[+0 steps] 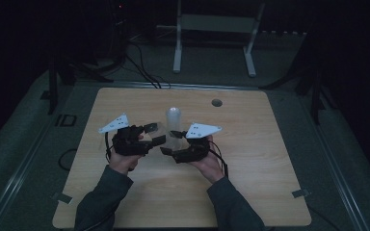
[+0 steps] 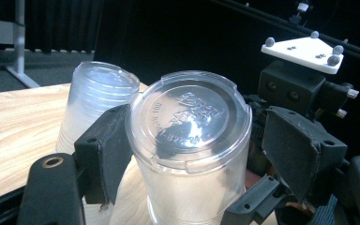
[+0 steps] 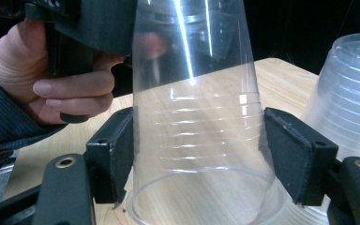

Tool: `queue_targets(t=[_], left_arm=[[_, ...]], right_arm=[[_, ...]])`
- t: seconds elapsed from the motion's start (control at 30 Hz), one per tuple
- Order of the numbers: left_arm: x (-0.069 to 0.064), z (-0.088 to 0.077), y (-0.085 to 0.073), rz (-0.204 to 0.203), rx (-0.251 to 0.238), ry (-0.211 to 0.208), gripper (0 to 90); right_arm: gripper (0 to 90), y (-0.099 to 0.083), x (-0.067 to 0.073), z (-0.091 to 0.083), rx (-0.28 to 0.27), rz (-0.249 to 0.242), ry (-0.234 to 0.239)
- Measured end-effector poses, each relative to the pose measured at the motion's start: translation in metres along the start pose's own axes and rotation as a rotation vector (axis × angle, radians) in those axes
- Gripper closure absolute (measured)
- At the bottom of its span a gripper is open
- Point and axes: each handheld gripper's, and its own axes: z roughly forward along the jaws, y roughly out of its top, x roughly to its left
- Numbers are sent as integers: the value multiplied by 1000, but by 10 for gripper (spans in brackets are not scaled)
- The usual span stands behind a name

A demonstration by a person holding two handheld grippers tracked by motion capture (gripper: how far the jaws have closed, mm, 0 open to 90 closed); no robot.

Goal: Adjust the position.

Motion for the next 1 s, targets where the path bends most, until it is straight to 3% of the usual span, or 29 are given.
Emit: queue_targets(t=[0.67, 1.0], left_arm=[[0, -10, 4, 47, 7, 27, 252], [1, -14, 7, 72, 27, 30, 252]], right_arm=[[290, 2, -3, -7, 62, -38, -6], [290, 7, -6, -11, 112, -83, -17]])
